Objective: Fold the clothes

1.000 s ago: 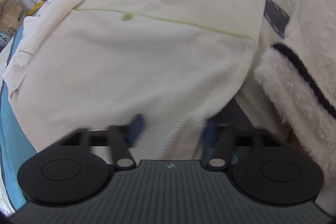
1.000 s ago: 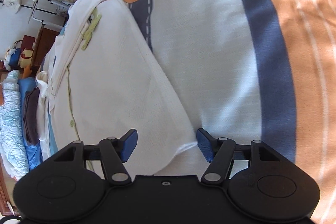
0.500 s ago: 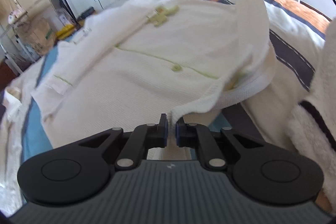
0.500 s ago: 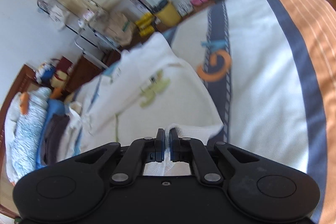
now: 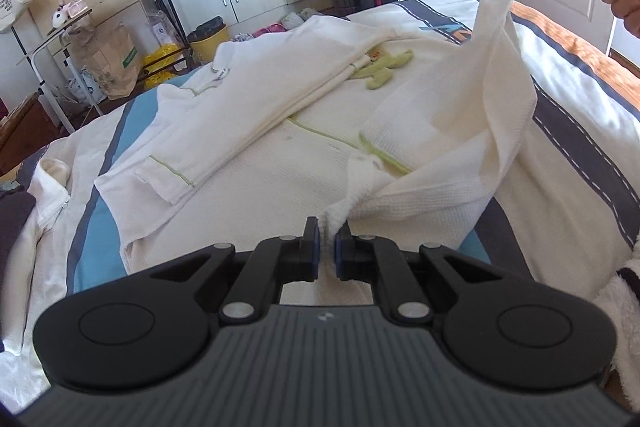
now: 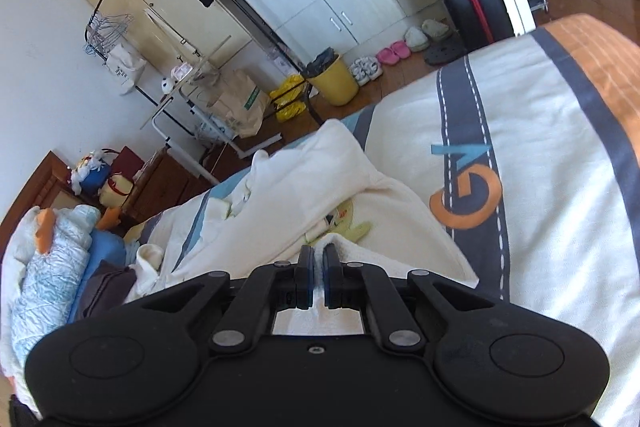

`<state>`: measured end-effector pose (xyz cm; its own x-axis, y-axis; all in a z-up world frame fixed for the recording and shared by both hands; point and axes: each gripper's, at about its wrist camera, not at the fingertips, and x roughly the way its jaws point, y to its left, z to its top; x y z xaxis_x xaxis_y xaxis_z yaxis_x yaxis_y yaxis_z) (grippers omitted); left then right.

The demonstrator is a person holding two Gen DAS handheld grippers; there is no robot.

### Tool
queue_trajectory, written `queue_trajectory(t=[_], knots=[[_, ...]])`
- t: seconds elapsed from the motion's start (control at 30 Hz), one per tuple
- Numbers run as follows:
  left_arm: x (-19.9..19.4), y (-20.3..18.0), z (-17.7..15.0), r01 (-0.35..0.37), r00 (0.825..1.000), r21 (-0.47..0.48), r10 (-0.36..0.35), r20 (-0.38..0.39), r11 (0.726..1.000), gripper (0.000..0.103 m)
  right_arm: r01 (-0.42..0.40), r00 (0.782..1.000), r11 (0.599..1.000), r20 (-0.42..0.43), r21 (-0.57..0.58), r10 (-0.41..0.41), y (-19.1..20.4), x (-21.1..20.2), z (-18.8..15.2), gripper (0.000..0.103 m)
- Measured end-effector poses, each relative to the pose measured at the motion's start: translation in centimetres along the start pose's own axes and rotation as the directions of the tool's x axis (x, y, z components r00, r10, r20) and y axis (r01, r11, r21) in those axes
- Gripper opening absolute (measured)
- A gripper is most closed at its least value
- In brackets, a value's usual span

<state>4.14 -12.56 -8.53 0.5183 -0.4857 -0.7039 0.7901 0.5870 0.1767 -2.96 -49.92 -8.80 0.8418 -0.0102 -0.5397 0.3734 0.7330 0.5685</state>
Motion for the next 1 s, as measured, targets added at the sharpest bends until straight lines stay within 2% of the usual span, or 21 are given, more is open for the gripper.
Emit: queue_trajectory(t=[0.23, 0.43, 0.5, 0.8, 1.0], knots=[[1.9, 1.6, 0.3, 0.003, 1.000, -0.031, -0.002, 0.027, 1.000, 0.006, 0.043, 0.999, 0.994, 0.037, -0.100, -0.039, 1.8, 1.0, 0.4, 0.007], [4.7, 2.2, -1.6, 0.019, 1.000, -0.114, -0.020, -0.012, 0.993, 0.006, 0.137, 0.990, 0.975, 0.043, -0.176, -0.131, 2.0, 4.1, -1.4, 0.007], [5.0, 2.6, -1.8, 0.020, 1.000, -0.138, -0.022, -0.011, 0.990, 0.006, 0.143, 0.990, 0.976, 0.024, -0.165, -0.141, 1.6, 4.8, -1.7, 0.007], [4.4, 1.0, -1.9, -0.041, 0.998, -0.087, 0.045, 0.045, 0.995, 0.006, 0.161, 0.987, 0.967, 0.047, -0.196, -0.154, 2.5, 3.9, -3.5, 0.007], [3.0, 1.9, -1.0, -0.097, 0.987, -0.085, 0.107, 0.120, 0.992, 0.006, 0.212, 0.972, 0.950, 0.154, -0.229, -0.180, 3.8, 2.4, -3.4, 0.007]])
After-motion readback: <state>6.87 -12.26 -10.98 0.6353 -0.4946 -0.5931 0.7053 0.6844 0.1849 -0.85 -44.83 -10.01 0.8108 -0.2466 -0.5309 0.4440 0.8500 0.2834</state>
